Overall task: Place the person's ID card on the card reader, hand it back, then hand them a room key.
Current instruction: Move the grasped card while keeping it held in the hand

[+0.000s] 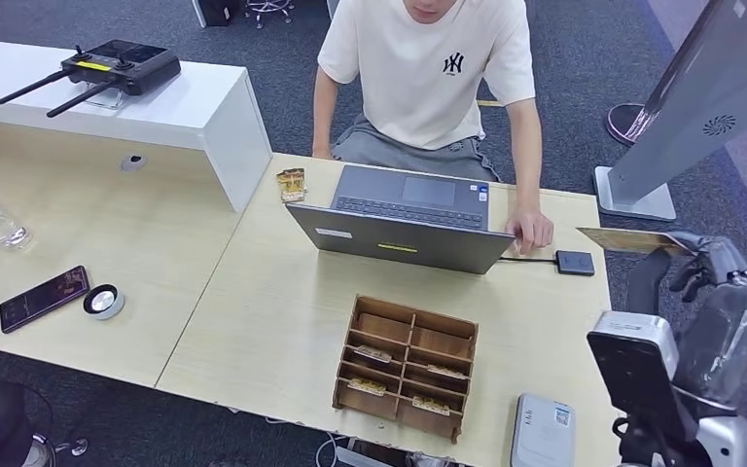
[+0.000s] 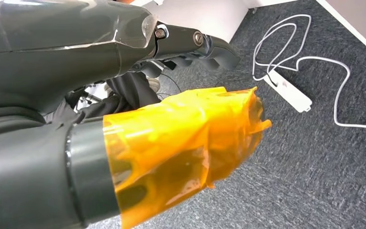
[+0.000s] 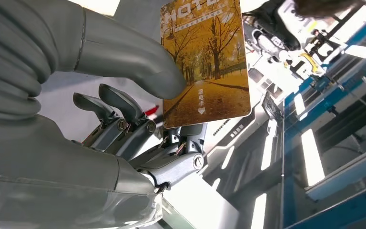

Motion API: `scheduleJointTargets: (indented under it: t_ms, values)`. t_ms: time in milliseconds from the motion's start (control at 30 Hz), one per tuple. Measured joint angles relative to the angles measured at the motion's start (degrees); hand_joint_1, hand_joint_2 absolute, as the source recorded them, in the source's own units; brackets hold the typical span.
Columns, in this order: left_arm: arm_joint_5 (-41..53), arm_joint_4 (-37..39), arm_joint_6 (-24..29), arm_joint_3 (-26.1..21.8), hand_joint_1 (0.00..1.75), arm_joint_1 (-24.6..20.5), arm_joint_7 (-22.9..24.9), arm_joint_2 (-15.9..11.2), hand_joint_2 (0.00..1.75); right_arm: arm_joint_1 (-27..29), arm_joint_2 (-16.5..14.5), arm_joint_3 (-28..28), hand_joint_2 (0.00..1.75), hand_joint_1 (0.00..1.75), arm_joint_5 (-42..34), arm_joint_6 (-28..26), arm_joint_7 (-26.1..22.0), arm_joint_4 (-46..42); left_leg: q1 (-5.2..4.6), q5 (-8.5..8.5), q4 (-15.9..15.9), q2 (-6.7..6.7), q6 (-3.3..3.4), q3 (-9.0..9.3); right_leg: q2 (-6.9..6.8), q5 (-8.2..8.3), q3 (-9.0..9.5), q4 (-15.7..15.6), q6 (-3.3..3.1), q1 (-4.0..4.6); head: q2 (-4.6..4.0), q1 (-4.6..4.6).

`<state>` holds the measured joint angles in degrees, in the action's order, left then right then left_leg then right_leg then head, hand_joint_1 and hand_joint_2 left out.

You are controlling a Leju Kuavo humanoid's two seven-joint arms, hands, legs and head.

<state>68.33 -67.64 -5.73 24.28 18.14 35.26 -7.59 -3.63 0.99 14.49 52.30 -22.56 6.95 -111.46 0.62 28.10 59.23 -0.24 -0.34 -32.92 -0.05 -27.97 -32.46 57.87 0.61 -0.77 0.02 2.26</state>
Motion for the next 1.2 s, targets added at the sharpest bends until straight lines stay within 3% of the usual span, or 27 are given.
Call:
scheduleJointTargets:
  t_ms: [433,633,800,900,967,1200]
  values:
    - [5.2,-1.4,0.2,-9.8,0.0,4.2,-3.9,5.1,0.0,14.7,-0.4,-5.5,1.75,1.75,-19.7,3.1,-2.4,-9.1,0.0,0.08,0.0,0.0,0.02,-0.01,0.0,-0.04,-0.01,0.0,0.0,0.0,0.0,0.01]
    - [7.7,-1.5,1.0,-16.1,0.0,6.2,-6.3,9.0,0.0,22.4,2.0,-5.9,1.75,1.75,-24.3,4.6,0.1,-10.2,0.0,0.11,0.0,0.0,0.04,-0.03,0.0,-0.06,-0.01,0.0,0.01,0.0,0.0,0.01]
    - [7.9,-2.8,1.4,-23.9,0.0,8.1,-10.3,14.1,0.0,27.9,4.6,-5.8,1.75,1.75,-25.7,2.8,1.5,-10.6,-0.01,0.17,0.0,0.02,0.04,-0.07,0.0,-0.07,-0.01,0.0,0.02,-0.01,0.0,0.01]
    - [2.3,-5.8,-0.1,-30.6,0.0,9.9,-12.8,18.9,0.0,30.5,6.2,-5.3,1.75,1.75,-26.4,0.5,2.4,-10.9,-0.02,0.22,0.0,0.03,0.08,-0.07,0.01,-0.08,0.0,-0.1,0.05,-0.02,0.0,0.0]
    - [-4.3,-8.4,-0.6,-34.2,0.0,11.8,-12.1,21.6,0.0,32.2,7.2,-4.8,1.75,1.75,-26.8,-1.0,2.9,-11.0,-0.02,0.26,0.0,0.04,0.1,-0.06,0.03,-0.1,0.0,-0.1,0.07,-0.02,0.0,-0.01]
    - [-19.2,-14.3,2.5,-37.0,0.0,17.0,-6.8,26.0,0.0,34.9,10.4,-2.7,1.75,1.75,-27.5,-3.4,4.2,-11.1,-0.02,0.28,0.0,0.04,0.1,-0.04,0.01,-0.18,0.02,-0.1,0.09,-0.02,0.0,0.01]
